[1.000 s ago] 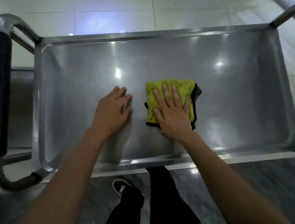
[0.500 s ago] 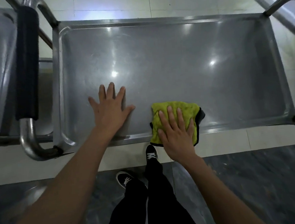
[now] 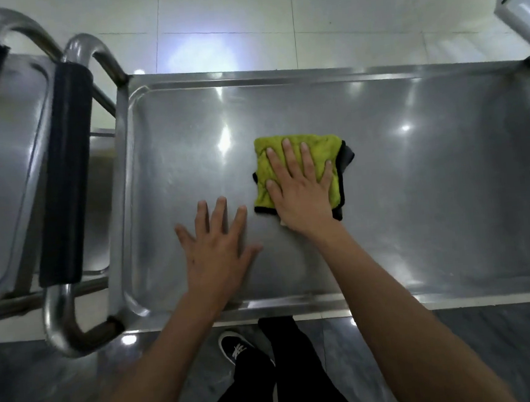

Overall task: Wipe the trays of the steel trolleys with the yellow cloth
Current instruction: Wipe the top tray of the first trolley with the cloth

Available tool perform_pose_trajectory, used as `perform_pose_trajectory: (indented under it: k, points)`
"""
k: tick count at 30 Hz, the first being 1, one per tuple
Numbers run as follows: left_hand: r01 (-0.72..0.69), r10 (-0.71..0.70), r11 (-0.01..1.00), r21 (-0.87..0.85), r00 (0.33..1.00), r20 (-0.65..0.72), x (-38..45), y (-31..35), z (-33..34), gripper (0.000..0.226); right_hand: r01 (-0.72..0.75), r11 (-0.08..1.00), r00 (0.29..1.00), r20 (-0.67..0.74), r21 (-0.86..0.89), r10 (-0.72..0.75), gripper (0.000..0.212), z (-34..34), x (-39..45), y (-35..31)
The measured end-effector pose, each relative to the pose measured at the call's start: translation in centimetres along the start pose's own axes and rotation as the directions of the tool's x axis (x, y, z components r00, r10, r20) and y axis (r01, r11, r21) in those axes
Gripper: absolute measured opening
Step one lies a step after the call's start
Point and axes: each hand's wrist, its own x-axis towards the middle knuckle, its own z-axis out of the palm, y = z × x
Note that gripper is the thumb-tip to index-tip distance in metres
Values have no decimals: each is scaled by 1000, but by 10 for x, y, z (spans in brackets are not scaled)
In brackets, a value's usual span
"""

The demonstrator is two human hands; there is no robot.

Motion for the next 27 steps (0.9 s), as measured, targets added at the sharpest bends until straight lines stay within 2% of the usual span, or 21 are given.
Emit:
perform_pose_trajectory:
  k: [4, 9, 14, 19, 24, 27]
  points:
    - [23, -23, 1000, -3, 999, 23, 6, 1, -1, 75, 26, 1000, 1000, 5, 11, -26, 59, -17, 70, 4]
    - [14, -14, 1000, -9, 1000, -9, 10, 4, -1, 73, 53, 999, 999, -8, 5, -53, 60, -36, 146, 3]
    - [10, -10, 1000, -18, 999, -34, 9, 3, 2, 72, 59, 998, 998, -38, -3, -59, 60, -43, 179, 2]
    - [18, -19, 1000, 20, 999, 51, 5, 0, -8, 69, 72, 997, 996, -44, -1, -72, 60, -30, 129, -1]
    - [-25, 27, 995, -93, 1000, 14, -5, -19, -20, 52, 9, 1000, 999, -54, -6, -9, 60, -3, 23, -8]
    - [-40, 45, 987, -159, 999, 29, -5, -40, -29, 52, -17, 1000, 998, -66, -17, 16, 61, 13, -43, -18]
